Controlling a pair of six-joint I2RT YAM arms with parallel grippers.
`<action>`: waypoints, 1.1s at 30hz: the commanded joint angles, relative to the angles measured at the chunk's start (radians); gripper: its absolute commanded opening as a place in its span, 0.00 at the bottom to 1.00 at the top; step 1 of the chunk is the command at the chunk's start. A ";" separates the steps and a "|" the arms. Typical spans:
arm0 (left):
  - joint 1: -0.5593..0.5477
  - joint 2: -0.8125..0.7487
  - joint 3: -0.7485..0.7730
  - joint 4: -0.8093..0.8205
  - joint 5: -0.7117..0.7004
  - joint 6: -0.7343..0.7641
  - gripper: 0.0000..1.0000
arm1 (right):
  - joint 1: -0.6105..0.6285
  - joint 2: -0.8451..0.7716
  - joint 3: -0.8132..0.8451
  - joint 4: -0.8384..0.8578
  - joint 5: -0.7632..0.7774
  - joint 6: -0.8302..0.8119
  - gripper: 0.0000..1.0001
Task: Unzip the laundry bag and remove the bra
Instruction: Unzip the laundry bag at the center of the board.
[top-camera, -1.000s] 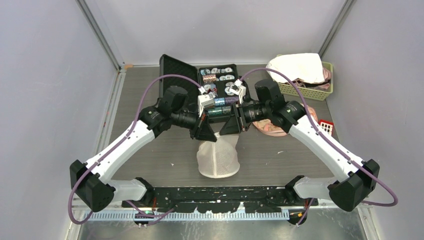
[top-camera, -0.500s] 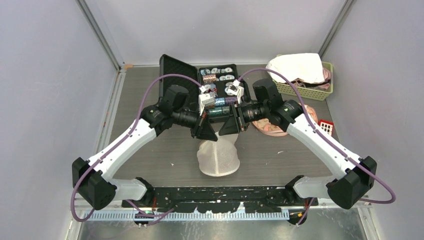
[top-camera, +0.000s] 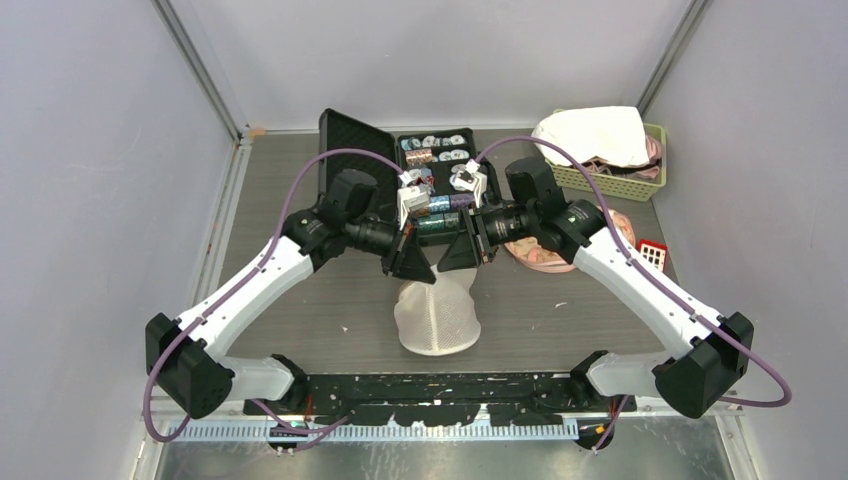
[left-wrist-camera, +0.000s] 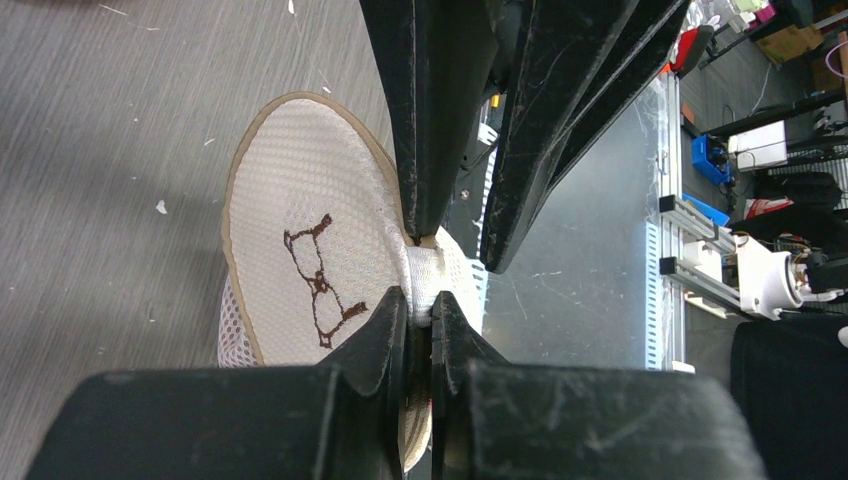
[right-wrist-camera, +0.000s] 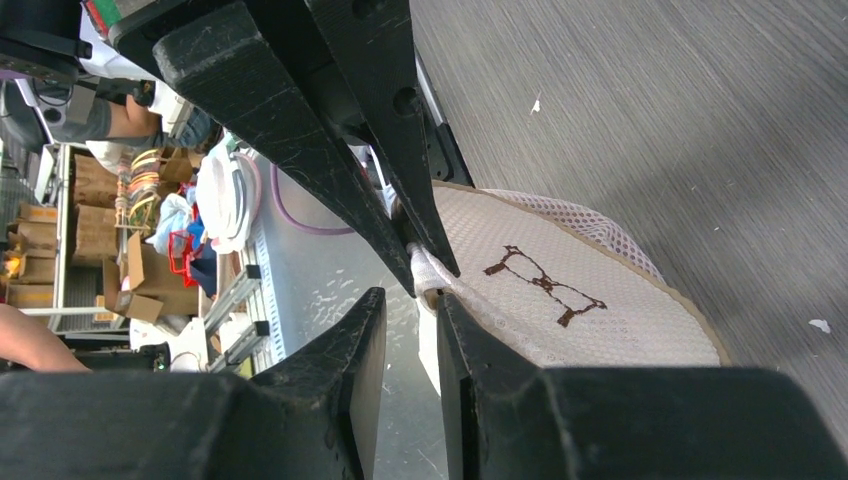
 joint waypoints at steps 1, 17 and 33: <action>0.000 -0.008 0.054 0.143 0.069 -0.045 0.00 | 0.018 0.010 0.017 0.037 0.000 -0.006 0.29; 0.047 -0.077 -0.009 0.086 0.050 0.047 0.00 | -0.029 -0.004 0.047 -0.022 0.098 -0.028 0.01; 0.053 -0.058 -0.005 0.055 0.047 0.122 0.00 | -0.052 0.007 0.069 0.025 -0.028 -0.001 0.08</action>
